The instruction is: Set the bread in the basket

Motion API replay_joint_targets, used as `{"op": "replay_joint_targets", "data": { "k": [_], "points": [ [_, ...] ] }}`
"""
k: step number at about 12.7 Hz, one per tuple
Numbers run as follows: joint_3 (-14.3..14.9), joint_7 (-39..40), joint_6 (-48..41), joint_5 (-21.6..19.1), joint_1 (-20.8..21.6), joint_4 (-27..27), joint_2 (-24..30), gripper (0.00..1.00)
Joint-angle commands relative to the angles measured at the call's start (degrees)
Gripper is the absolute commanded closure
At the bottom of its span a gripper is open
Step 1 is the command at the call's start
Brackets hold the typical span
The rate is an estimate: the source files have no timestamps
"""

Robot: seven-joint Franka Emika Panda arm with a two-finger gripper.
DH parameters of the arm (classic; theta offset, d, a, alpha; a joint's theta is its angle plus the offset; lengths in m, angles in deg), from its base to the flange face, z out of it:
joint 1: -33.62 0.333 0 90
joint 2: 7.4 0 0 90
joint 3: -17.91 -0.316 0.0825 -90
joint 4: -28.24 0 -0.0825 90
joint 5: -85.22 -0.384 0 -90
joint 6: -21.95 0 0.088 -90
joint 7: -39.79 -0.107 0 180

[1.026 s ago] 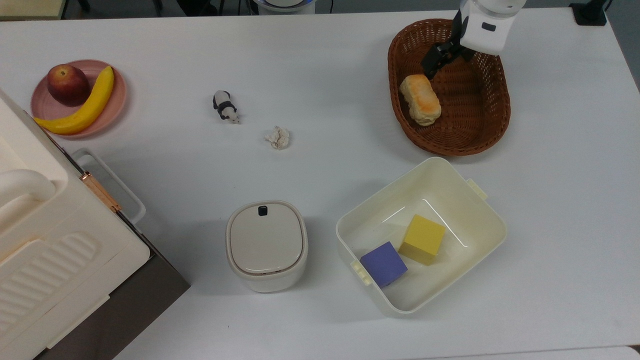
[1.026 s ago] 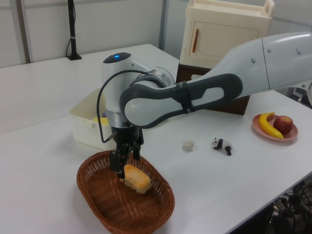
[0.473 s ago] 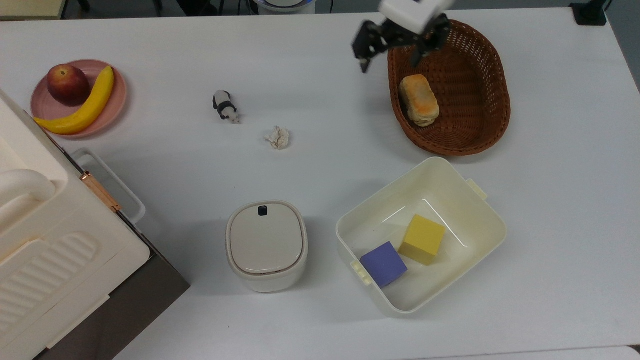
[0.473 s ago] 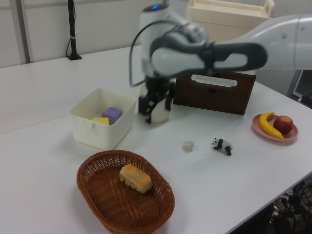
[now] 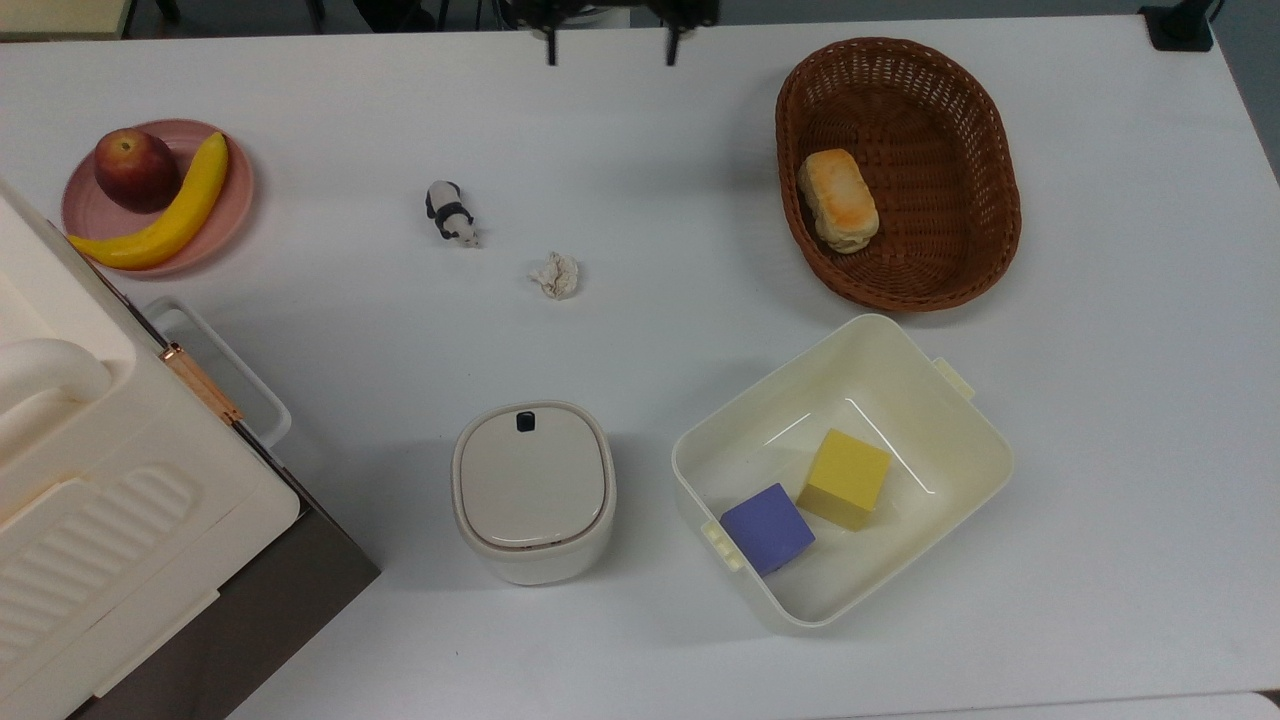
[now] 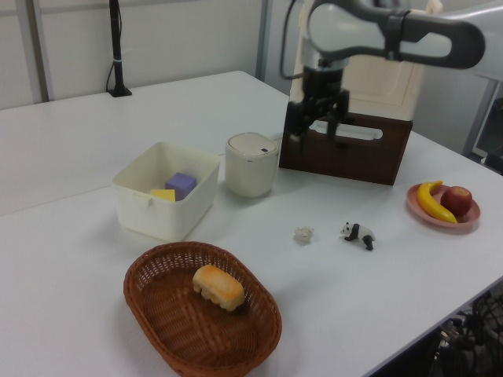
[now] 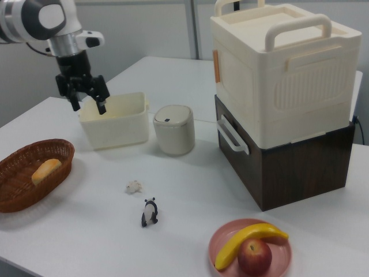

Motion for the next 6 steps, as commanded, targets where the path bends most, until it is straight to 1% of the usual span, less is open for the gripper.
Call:
{"op": "replay_joint_targets", "data": {
  "k": [1,2,3,6],
  "points": [
    [7.0,5.0,-1.5,-6.8,-1.0,0.5,2.5,0.00],
    [9.6,8.0,-1.1,-10.1,-1.2,0.4,3.5,0.00],
    [10.9,11.5,-1.3,-11.9,-1.2,0.4,4.1,0.00],
    [10.9,11.7,-1.1,-12.2,-1.4,-0.2,4.1,0.00]
  ]
}}
